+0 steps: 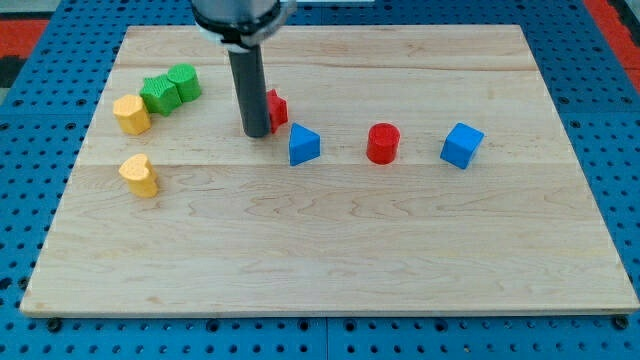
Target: Move the red star above to the green blocks
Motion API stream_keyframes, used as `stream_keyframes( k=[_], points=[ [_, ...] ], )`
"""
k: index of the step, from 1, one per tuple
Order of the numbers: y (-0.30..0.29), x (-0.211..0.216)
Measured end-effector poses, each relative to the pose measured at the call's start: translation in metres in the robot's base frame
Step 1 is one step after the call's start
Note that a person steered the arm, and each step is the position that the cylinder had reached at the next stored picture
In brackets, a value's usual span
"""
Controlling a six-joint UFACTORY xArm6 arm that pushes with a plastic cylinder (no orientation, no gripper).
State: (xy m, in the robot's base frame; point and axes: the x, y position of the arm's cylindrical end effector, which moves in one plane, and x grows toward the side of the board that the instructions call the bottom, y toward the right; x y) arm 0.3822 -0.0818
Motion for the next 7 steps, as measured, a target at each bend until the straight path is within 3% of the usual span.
stream_keyframes(
  k=[1,4,6,7],
  points=[
    [0.038,-0.010],
    [0.086,-0.021],
    [0.102,-0.053],
    [0.114,0.028]
  ],
)
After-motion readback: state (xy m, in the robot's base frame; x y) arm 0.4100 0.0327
